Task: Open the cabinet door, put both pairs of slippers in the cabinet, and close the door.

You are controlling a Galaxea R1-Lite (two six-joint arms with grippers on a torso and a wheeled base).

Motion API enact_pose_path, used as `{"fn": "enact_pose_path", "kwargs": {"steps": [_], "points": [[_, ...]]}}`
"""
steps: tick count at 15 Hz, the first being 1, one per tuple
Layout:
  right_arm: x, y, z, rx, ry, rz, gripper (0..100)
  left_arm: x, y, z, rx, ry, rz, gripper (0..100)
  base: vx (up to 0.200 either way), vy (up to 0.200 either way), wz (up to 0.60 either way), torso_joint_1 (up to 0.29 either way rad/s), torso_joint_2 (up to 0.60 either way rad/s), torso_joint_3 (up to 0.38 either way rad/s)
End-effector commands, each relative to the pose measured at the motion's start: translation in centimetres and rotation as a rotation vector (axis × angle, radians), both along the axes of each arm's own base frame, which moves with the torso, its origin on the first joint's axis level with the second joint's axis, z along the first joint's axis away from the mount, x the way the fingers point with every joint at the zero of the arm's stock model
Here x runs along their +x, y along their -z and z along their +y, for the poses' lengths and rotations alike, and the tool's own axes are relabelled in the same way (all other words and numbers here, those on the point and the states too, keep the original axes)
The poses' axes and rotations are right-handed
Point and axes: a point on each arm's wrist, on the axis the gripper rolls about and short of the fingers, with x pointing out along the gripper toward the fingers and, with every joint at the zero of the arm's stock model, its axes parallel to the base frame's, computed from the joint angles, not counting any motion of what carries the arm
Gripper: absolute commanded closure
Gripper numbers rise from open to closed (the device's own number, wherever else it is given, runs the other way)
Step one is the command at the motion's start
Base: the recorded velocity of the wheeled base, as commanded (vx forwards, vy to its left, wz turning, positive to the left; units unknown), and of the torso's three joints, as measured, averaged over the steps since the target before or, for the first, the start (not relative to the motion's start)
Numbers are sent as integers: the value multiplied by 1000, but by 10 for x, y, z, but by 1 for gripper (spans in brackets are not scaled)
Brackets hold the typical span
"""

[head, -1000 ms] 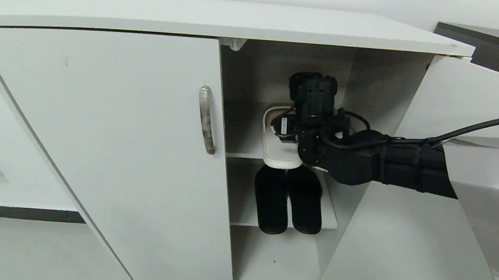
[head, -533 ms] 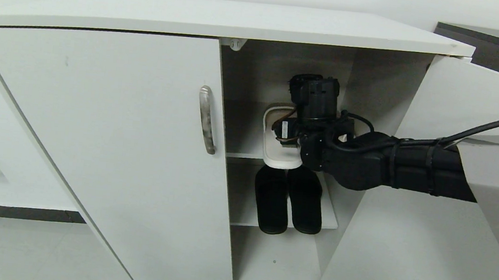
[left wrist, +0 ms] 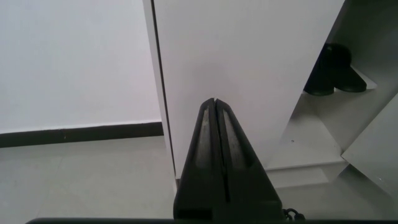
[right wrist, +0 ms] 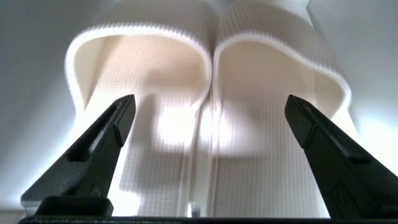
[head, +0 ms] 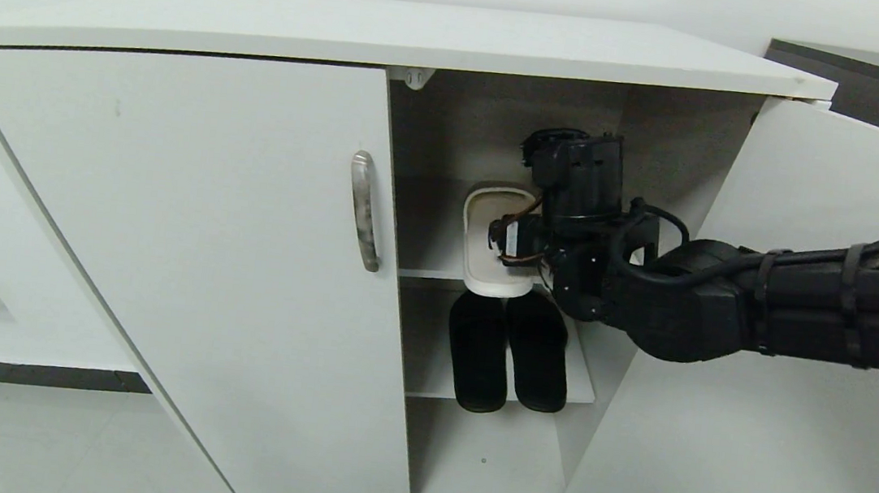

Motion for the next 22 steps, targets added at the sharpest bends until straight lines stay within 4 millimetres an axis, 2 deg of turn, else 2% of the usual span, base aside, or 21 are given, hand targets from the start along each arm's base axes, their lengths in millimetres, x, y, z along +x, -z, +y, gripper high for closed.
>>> {"fn": "enact_pose_path", "kwargs": {"steps": [1, 4, 5, 6, 7, 8, 11, 17, 19, 22], "points": [[-30, -10, -5, 19, -44, 3, 0, 0, 0, 0, -1, 0, -1, 100, 0, 0, 0, 0, 0, 0], [-73, -17, -10, 43, -116, 19, 0, 0, 0, 0, -1, 3, -1, 100, 0, 0, 0, 0, 0, 0], [-80, -20, -13, 49, -126, 15, 100, 0, 0, 0, -1, 5, -1, 100, 0, 0, 0, 0, 0, 0], [-99, -26, -18, 56, -170, 15, 100, 0, 0, 0, -1, 5, -1, 100, 0, 0, 0, 0, 0, 0], [-116, -23, -23, 47, -230, 34, 100, 0, 0, 0, -3, 2, -1, 100, 0, 0, 0, 0, 0, 0], [-131, -10, -29, 21, -276, 68, 100, 0, 0, 0, -3, 2, -1, 100, 0, 0, 0, 0, 0, 0], [-132, 10, -26, 27, -301, 71, 100, 0, 0, 0, -3, 2, -1, 100, 0, 0, 0, 0, 0, 0], [-135, 27, -15, -17, -319, 101, 100, 0, 0, 0, 0, 3, -1, 100, 0, 0, 0, 0, 0, 0], [-136, 30, -16, -24, -319, 106, 100, 0, 0, 0, 5, 5, -1, 100, 0, 0, 0, 0, 0, 0], [-136, 28, -19, -20, -312, 104, 100, 0, 0, 0, 6, 6, -1, 100, -200, 0, 0, 7, 1, 1]]}}
